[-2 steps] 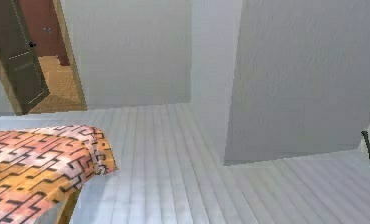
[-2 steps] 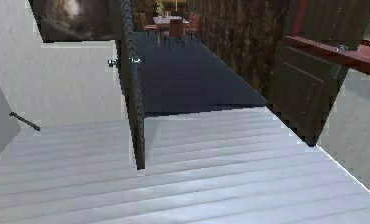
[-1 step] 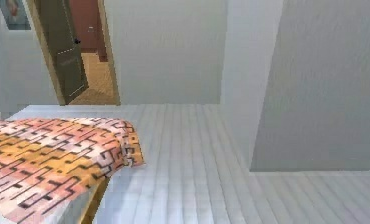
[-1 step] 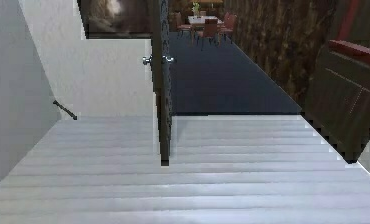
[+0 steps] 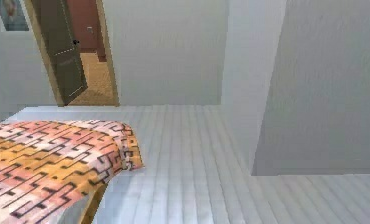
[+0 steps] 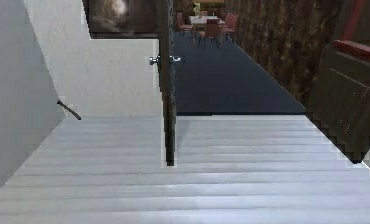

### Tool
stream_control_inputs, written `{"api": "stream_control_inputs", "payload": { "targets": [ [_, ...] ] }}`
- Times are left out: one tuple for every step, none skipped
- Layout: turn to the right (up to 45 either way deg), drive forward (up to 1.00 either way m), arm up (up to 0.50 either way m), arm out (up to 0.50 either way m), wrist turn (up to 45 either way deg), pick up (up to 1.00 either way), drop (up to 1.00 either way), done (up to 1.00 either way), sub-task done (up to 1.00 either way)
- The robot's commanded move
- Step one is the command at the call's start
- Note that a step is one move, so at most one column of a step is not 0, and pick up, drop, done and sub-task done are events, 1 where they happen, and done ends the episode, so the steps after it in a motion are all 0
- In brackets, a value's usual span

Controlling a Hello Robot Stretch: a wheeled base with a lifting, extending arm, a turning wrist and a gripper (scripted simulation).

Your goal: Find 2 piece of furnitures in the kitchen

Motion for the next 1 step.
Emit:
{"api": "stream_control_inputs", "payload": {
  "targets": [
    [27.0,0.00,0.00,0.00,0.0,0.00,0.00,0.00,0.00]
  ]
}}
